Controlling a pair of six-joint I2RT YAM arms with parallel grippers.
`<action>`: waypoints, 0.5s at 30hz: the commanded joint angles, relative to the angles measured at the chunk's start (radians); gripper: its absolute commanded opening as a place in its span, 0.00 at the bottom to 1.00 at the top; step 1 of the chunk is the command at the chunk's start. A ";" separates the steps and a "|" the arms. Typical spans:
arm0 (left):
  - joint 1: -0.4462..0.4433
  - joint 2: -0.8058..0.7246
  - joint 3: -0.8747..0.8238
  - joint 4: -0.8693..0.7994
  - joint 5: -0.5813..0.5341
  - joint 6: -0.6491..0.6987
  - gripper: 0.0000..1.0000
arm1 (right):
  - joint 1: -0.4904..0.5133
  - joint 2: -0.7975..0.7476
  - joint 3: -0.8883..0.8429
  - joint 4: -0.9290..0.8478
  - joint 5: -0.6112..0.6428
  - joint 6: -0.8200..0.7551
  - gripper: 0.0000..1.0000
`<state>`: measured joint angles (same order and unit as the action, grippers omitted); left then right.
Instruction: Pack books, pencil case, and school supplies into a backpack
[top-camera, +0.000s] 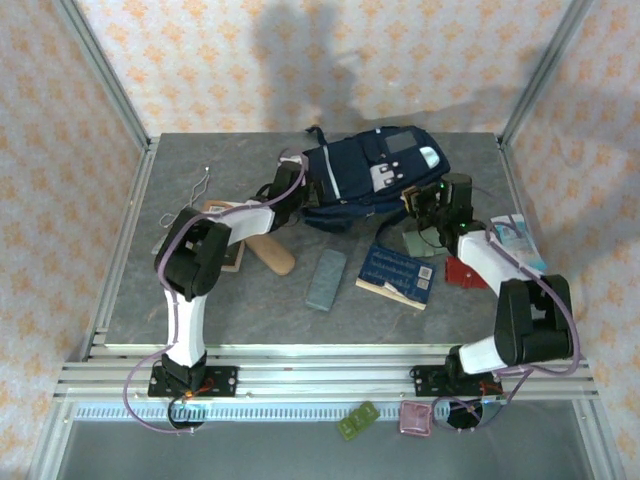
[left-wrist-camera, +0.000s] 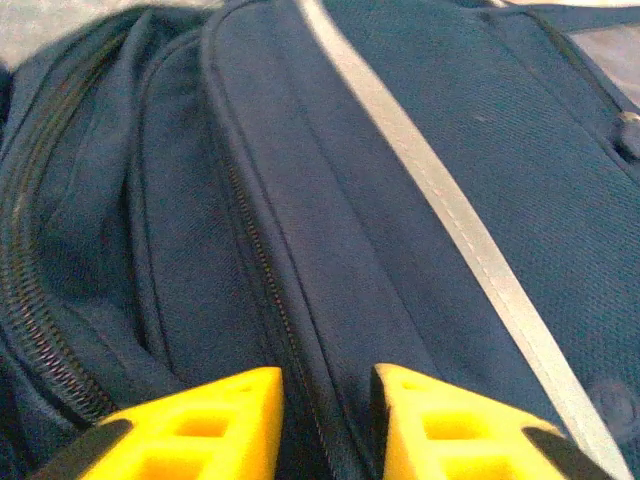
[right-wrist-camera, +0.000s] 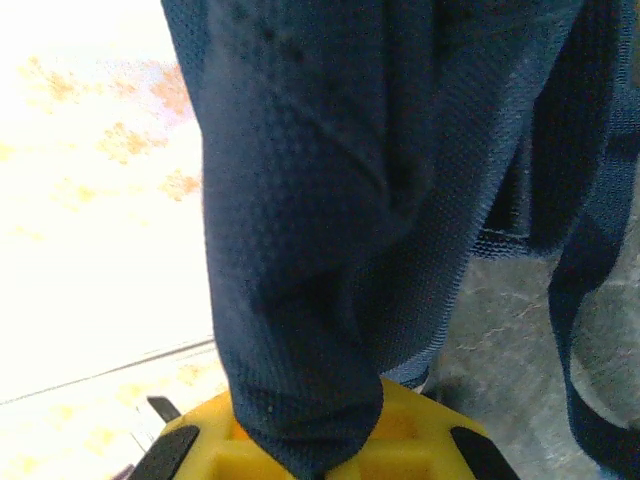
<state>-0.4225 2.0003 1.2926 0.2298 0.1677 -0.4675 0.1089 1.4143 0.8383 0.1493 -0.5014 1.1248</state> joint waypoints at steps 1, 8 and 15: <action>0.007 -0.178 -0.120 0.118 0.080 0.020 0.47 | 0.005 -0.091 0.015 0.082 0.043 0.138 0.00; -0.055 -0.396 -0.438 0.479 0.272 -0.085 0.56 | 0.014 -0.117 0.020 0.050 0.082 0.213 0.00; -0.210 -0.327 -0.584 0.828 0.268 -0.177 0.60 | 0.028 -0.125 0.035 0.035 0.095 0.222 0.00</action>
<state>-0.5972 1.6295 0.7311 0.8211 0.4107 -0.5888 0.1265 1.3338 0.8375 0.1349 -0.4088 1.3197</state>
